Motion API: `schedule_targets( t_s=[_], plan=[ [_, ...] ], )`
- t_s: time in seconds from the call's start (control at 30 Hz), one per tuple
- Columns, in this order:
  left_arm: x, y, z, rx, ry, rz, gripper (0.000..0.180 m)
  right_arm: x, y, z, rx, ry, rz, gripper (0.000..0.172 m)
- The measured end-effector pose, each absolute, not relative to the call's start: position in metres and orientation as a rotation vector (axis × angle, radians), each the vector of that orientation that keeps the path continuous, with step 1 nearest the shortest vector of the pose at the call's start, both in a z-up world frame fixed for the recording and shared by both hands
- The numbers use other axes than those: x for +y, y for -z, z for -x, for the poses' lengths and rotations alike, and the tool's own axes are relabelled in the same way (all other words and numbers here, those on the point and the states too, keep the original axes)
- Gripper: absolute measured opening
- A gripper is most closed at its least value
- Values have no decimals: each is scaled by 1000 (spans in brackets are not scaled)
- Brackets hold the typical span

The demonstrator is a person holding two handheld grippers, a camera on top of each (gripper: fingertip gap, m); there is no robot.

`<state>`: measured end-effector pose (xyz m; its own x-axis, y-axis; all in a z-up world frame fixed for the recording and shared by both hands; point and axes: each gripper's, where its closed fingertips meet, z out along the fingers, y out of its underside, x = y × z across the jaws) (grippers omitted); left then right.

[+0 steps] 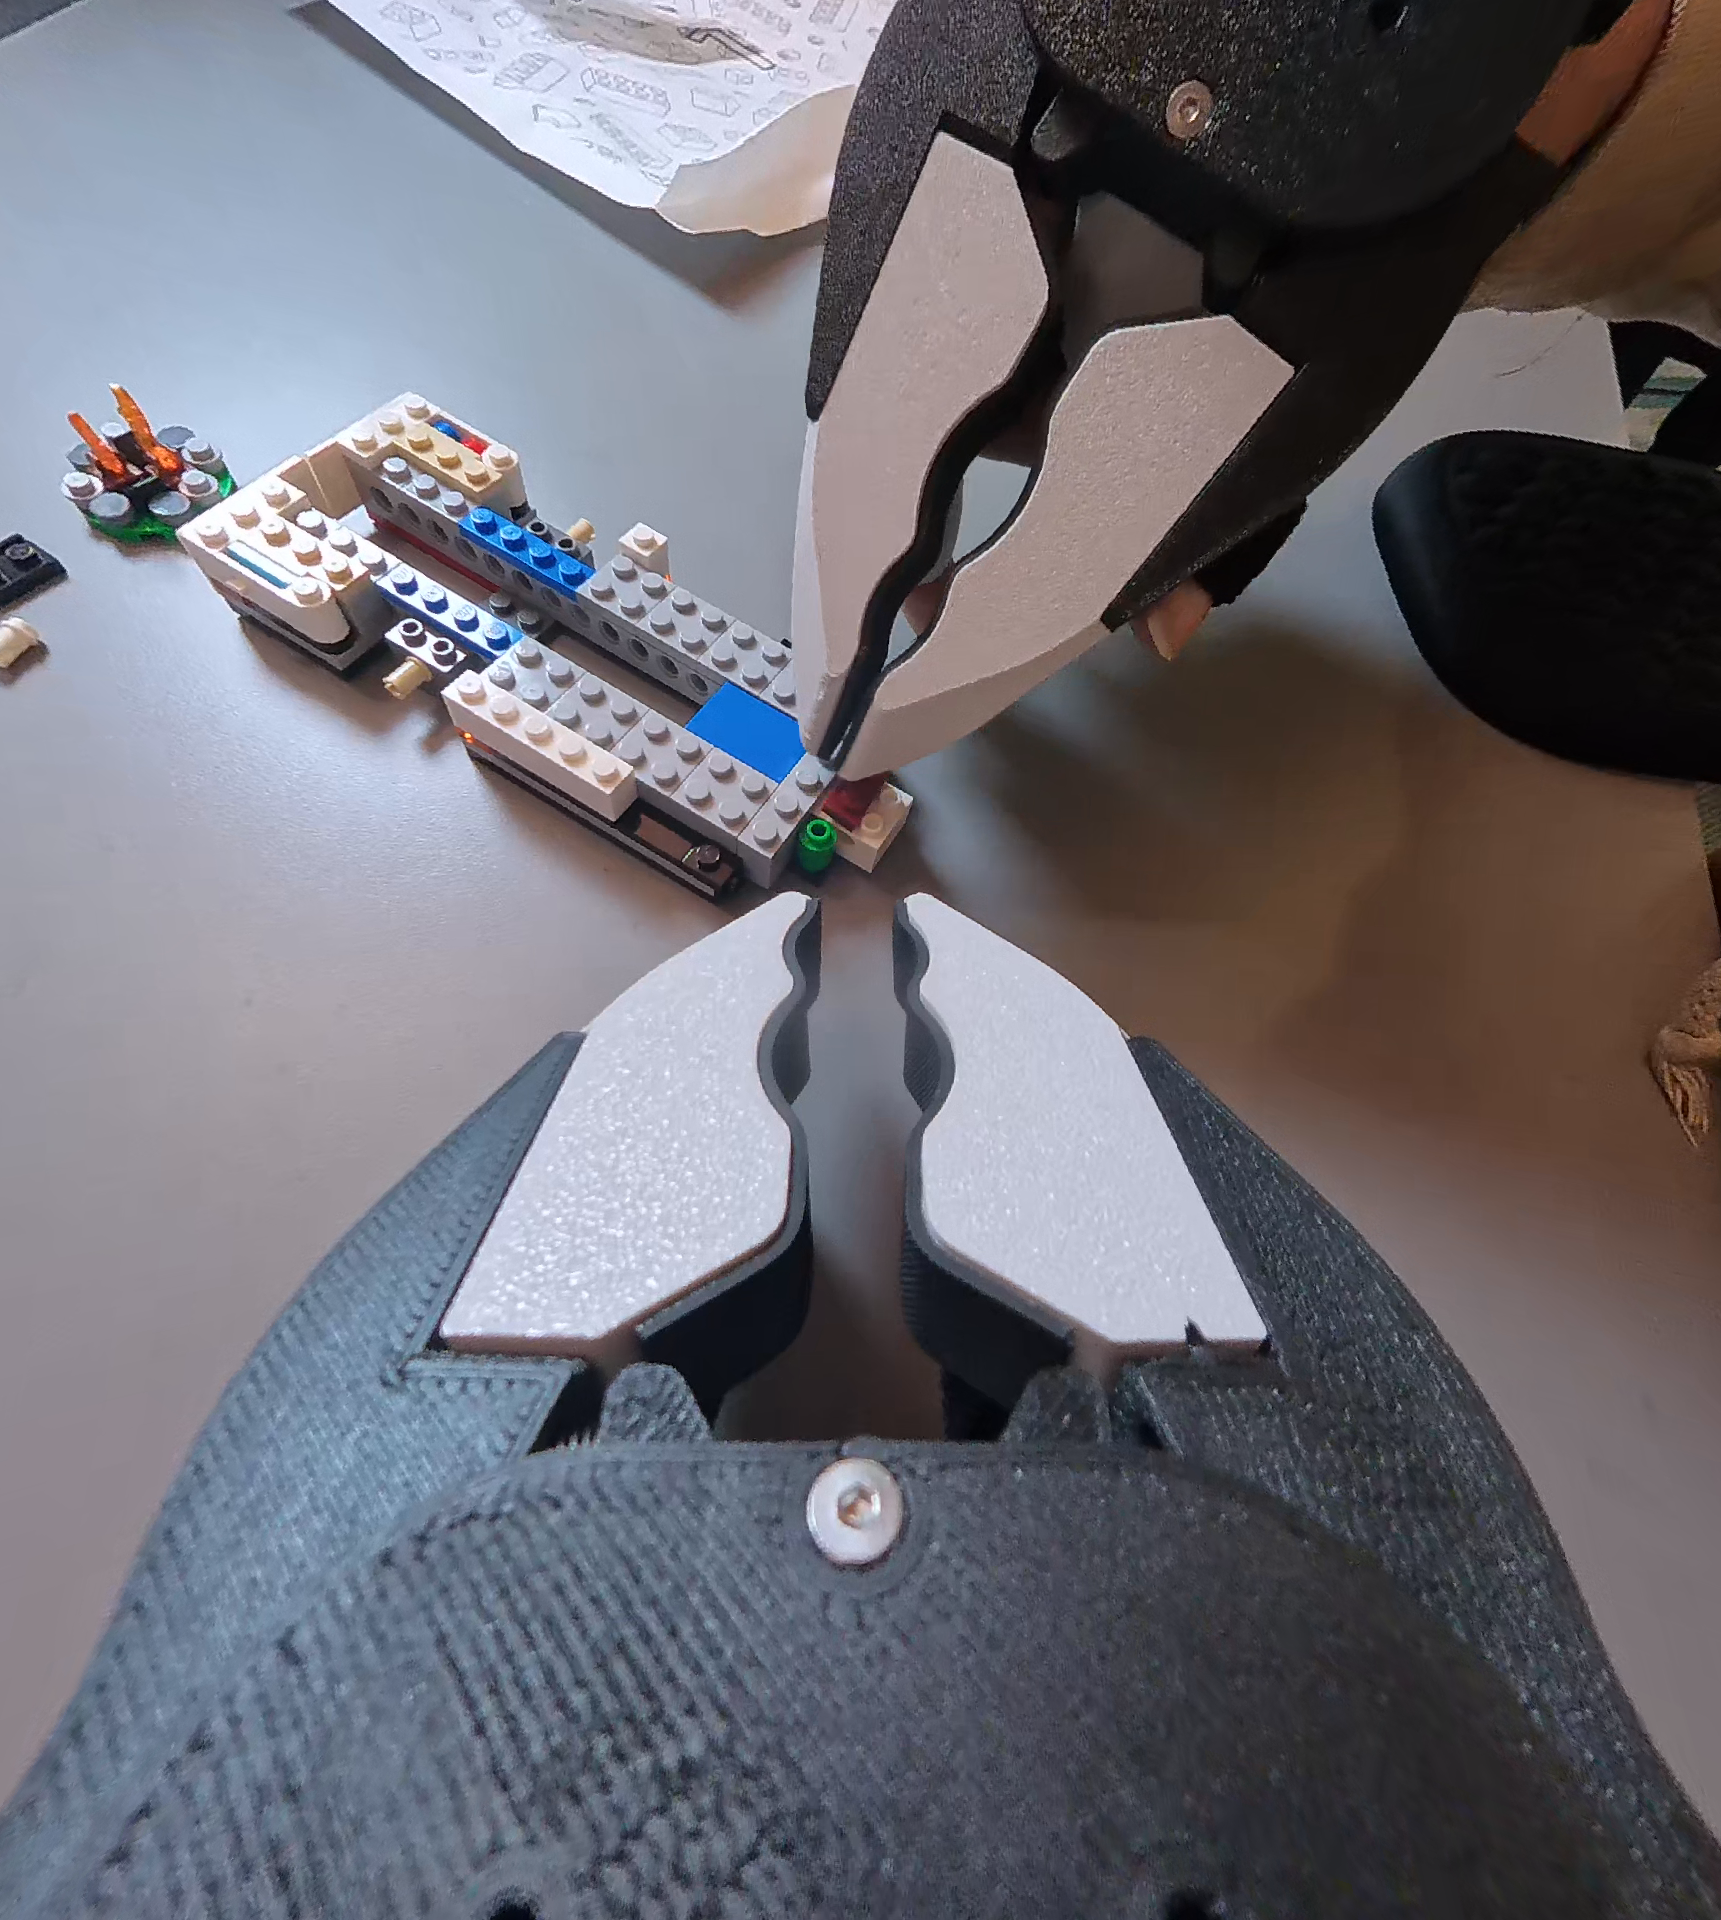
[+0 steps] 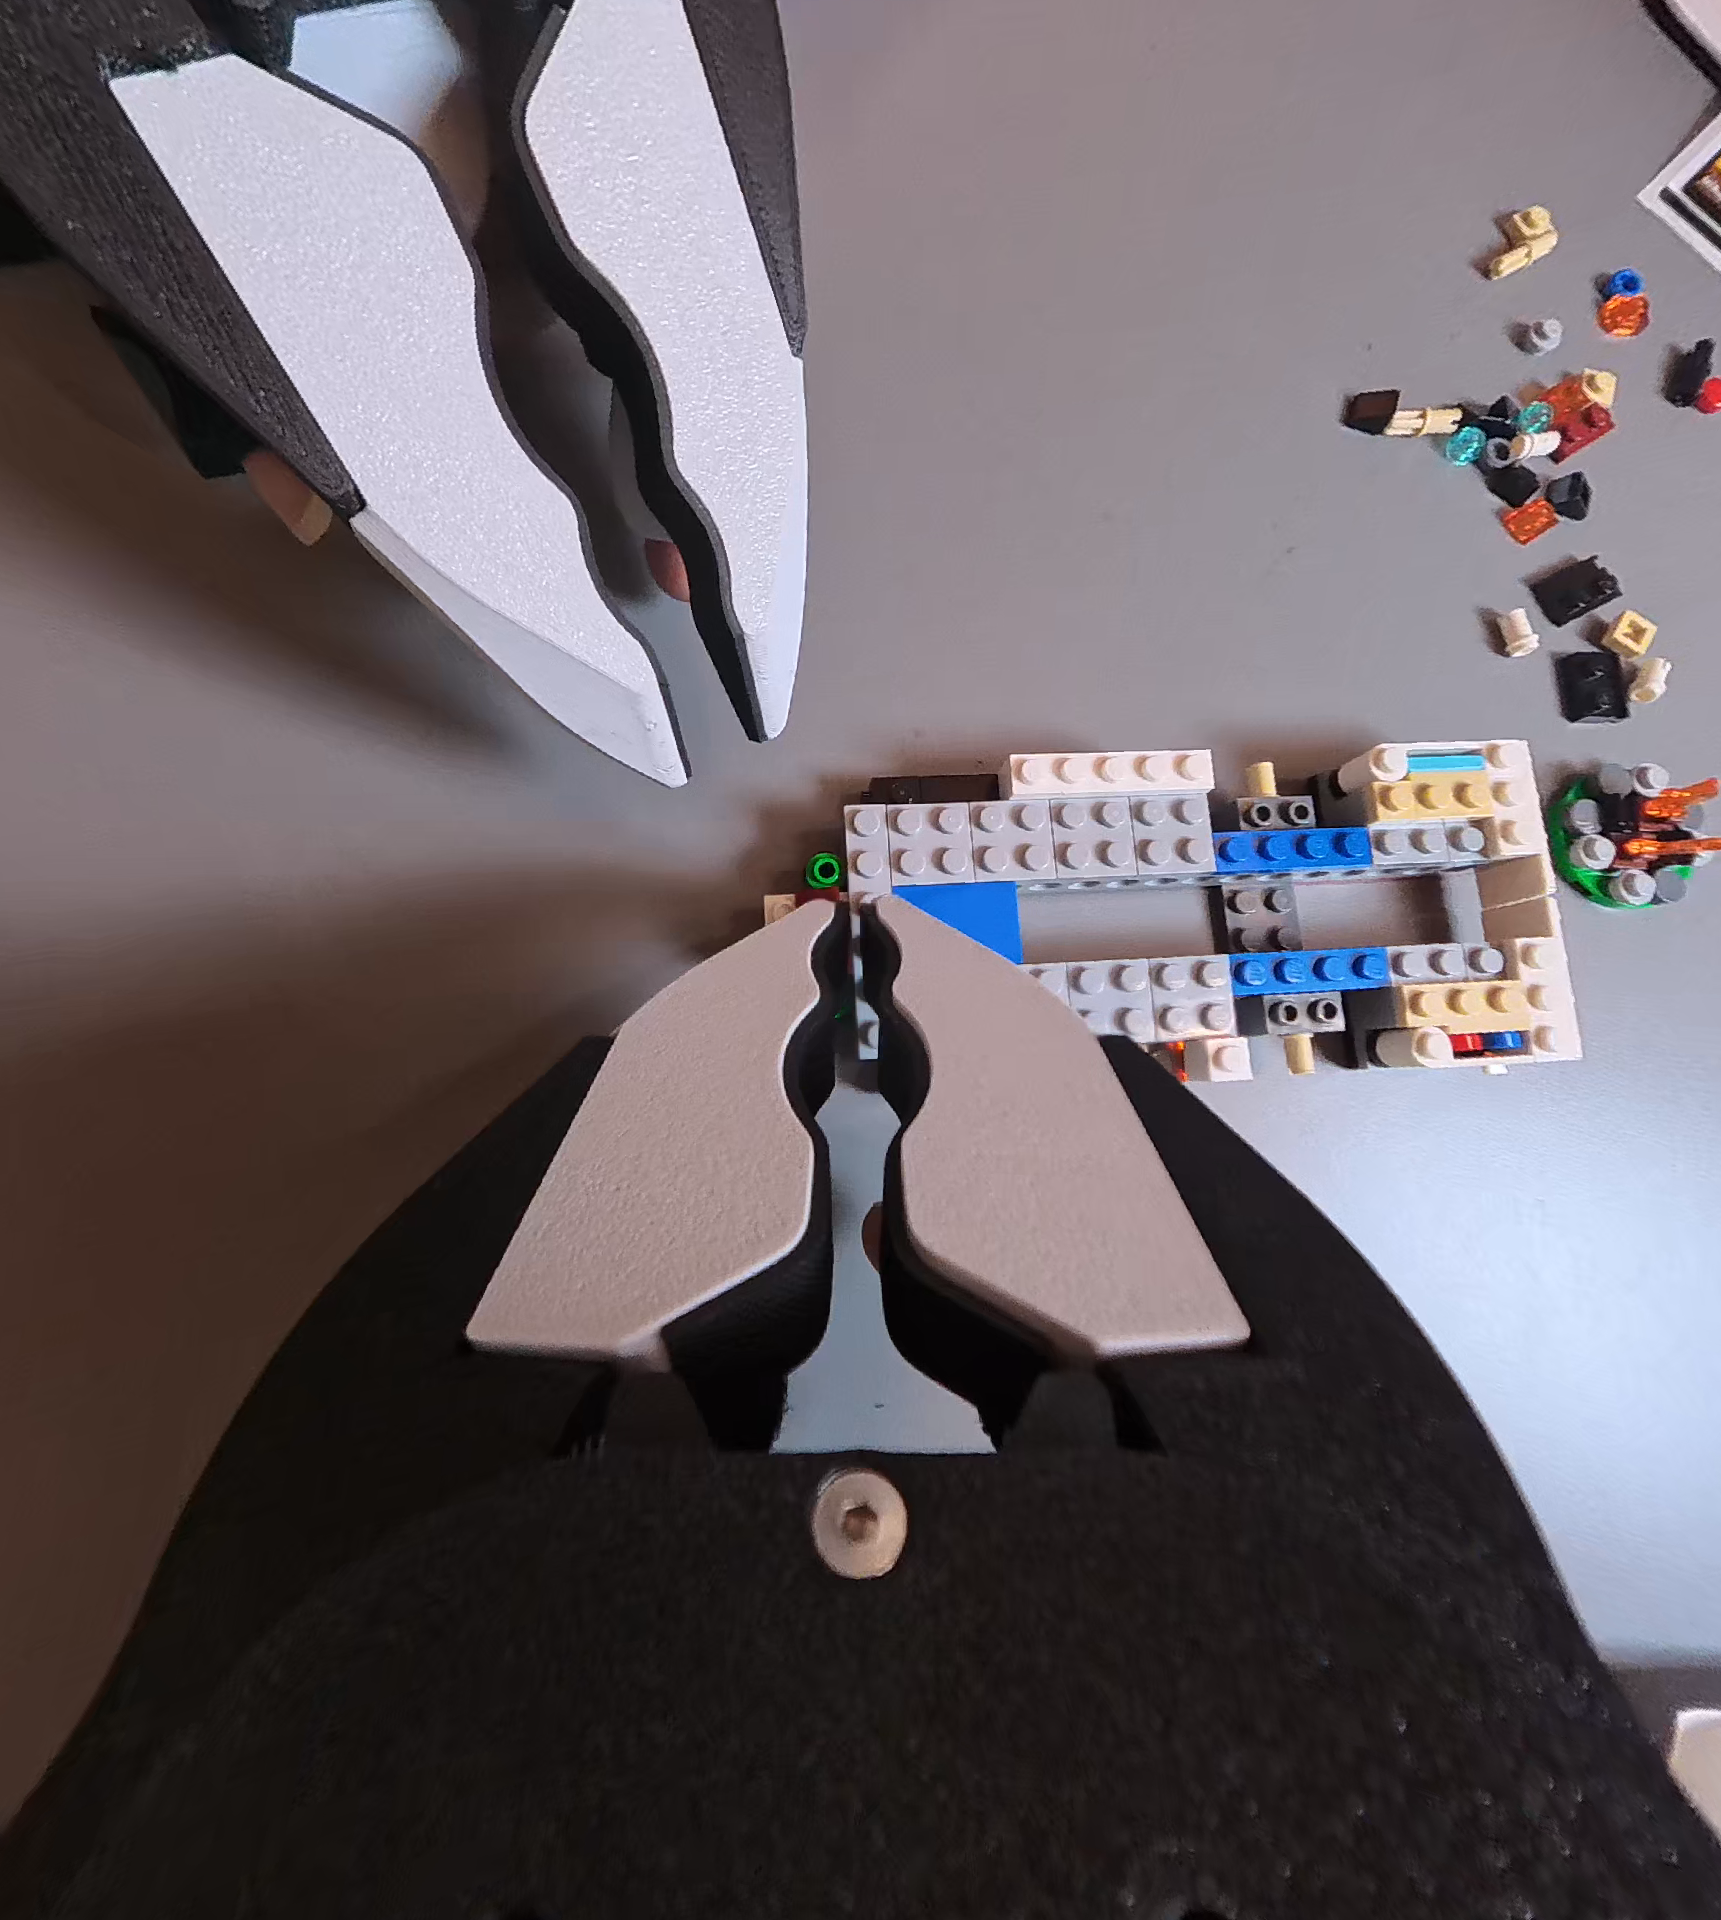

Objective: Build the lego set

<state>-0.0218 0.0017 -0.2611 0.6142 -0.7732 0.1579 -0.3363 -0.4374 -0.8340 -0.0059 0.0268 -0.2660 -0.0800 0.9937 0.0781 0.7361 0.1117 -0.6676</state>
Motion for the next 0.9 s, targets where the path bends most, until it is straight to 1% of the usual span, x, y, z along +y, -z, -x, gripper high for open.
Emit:
schedule_targets(
  t_s=[0.23,0.33,0.43,0.57,0.7,0.9],
  plan=[
    [1,261,21,875,685,2024,13,58,244,-2,-1799,-602,1628,12],
    [1,261,20,882,683,2019,14,89,242,-10,-1860,-591,1586,22],
    [1,262,20,892,670,2021,15,125,250,-11,-1954,-621,1618,34],
    [3,263,24,899,632,2019,16,147,261,9,-2005,-829,1769,48],
    [6,259,31,879,620,2015,19,139,271,10,-2025,-1025,1898,46],
    [7,249,42,887,620,1996,28,103,268,-37,-1949,-1028,1941,45]
  ],
)
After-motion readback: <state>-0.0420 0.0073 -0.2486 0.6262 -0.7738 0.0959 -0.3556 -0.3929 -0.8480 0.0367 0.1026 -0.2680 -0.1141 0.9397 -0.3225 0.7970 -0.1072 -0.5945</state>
